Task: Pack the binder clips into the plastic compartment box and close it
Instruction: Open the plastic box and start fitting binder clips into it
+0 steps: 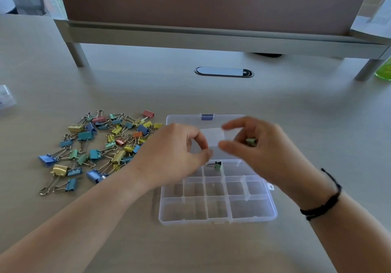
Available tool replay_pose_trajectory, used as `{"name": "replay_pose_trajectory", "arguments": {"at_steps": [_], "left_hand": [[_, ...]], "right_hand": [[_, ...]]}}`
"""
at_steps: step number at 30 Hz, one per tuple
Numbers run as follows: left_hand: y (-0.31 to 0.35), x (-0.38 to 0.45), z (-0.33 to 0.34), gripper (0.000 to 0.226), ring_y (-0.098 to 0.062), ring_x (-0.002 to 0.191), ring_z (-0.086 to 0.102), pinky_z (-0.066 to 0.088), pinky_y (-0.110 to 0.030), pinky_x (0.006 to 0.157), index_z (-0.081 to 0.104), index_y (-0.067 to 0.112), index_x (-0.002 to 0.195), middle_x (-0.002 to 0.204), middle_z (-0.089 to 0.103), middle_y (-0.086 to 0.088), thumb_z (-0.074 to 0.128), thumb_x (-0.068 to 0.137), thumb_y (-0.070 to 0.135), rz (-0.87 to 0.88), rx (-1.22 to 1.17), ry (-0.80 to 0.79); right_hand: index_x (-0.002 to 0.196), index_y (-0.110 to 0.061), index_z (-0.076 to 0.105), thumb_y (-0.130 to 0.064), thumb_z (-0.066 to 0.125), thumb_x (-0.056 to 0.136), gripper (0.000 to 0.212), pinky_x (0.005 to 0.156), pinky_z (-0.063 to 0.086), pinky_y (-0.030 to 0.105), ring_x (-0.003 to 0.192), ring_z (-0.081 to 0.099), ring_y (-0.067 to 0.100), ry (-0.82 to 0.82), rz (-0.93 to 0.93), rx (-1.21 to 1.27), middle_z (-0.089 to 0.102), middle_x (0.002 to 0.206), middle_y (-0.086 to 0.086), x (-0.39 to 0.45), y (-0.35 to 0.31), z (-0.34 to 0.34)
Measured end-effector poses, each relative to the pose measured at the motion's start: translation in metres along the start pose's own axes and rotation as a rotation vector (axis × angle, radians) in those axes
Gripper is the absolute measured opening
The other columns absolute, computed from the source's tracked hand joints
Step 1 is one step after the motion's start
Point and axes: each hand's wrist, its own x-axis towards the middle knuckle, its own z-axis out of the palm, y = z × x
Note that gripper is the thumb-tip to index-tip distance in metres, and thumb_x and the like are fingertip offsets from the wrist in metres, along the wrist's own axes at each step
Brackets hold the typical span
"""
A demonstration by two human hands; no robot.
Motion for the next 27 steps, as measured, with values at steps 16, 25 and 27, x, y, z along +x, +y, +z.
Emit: {"name": "replay_pose_trajectory", "arguments": {"at_steps": [16,25,27], "left_hand": [[0.013,-0.009,-0.003,0.009,-0.009,0.041,0.037,0.031,-0.026,0.045,0.072,0.025,0.085,0.045,0.033,0.008,0.073,0.086,0.035,0.340,0.024,0.016],[0.001,-0.004,0.000,0.012,-0.009,0.041,0.038,0.032,-0.022,0.046,0.076,0.029,0.089,0.045,0.041,0.009,0.077,0.083,0.040,0.143,0.025,-0.127],[0.001,-0.004,-0.001,0.012,-0.008,0.041,0.040,0.033,-0.022,0.047,0.076,0.029,0.090,0.046,0.044,0.010,0.076,0.084,0.040,0.129,0.049,-0.156]], "right_hand": [[0.138,-0.037,0.044,-0.048,0.048,0.095,0.045,0.060,0.043,0.017,0.059,0.052,0.000,-0.220,-0.017,0.332,0.060,0.083,-0.008,-0.013,-0.011,0.008],[0.085,-0.024,0.074,-0.016,0.074,0.084,0.009,0.046,0.036,0.008,0.043,0.050,0.002,-0.192,-0.133,-0.208,0.057,0.051,-0.025,-0.006,0.005,-0.001],[0.081,-0.024,0.076,-0.015,0.075,0.083,0.009,0.046,0.037,0.008,0.042,0.050,0.003,-0.172,-0.153,-0.226,0.057,0.049,-0.019,-0.005,0.006,0.001]]}}
